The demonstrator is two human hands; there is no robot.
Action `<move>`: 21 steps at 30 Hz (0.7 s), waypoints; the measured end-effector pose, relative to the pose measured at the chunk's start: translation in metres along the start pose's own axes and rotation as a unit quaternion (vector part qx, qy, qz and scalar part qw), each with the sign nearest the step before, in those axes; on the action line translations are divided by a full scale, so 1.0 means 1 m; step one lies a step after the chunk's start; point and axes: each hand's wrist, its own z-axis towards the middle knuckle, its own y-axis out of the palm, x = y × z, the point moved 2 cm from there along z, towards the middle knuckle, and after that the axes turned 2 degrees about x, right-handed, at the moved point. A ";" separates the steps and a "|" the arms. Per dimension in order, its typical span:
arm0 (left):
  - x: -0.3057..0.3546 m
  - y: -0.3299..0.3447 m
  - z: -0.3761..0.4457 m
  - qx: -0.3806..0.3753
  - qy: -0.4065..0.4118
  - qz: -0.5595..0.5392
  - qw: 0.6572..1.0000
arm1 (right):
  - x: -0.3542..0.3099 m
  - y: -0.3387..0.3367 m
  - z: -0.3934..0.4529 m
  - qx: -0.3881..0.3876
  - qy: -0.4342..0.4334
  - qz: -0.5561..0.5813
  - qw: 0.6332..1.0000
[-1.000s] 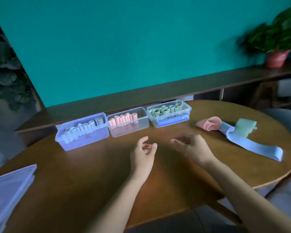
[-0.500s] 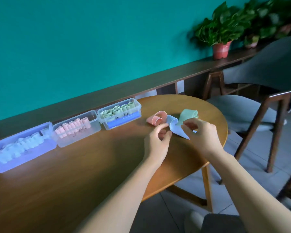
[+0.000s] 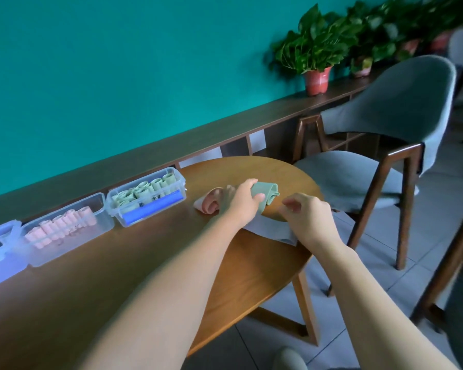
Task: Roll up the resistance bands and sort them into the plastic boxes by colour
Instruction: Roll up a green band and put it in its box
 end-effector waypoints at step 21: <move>0.004 -0.175 -0.049 0.203 0.023 -0.375 0.904 | -0.094 0.011 -0.045 0.032 -0.113 0.203 0.972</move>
